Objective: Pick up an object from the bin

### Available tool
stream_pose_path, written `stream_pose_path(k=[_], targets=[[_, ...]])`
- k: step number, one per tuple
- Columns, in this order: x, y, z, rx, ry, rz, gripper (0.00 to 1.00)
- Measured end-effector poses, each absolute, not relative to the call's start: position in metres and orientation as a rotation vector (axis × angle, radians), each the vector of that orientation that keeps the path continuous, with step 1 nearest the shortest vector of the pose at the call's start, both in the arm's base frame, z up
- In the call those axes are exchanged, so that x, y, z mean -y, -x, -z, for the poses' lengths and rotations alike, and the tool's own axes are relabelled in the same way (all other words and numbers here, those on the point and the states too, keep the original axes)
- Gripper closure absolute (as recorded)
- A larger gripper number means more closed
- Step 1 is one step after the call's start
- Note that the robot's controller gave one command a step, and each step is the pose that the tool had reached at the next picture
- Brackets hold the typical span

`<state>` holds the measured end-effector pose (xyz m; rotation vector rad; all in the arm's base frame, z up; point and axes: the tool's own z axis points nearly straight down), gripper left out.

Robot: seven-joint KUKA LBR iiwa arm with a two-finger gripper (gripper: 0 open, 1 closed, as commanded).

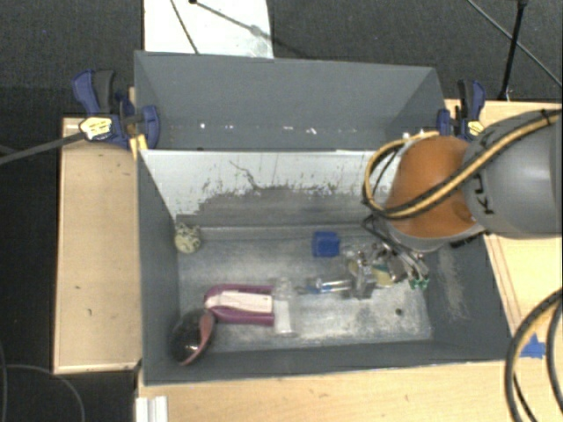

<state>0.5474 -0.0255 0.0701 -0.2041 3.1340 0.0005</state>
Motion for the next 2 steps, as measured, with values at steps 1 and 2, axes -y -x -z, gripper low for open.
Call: stream_pose_path(k=[1,2], targets=[[0.015,-0.554,-0.301,-3.122,0.221,0.002,1.0],[-0.005,-0.561,-0.207,-3.145,-0.029,-0.002,1.0]])
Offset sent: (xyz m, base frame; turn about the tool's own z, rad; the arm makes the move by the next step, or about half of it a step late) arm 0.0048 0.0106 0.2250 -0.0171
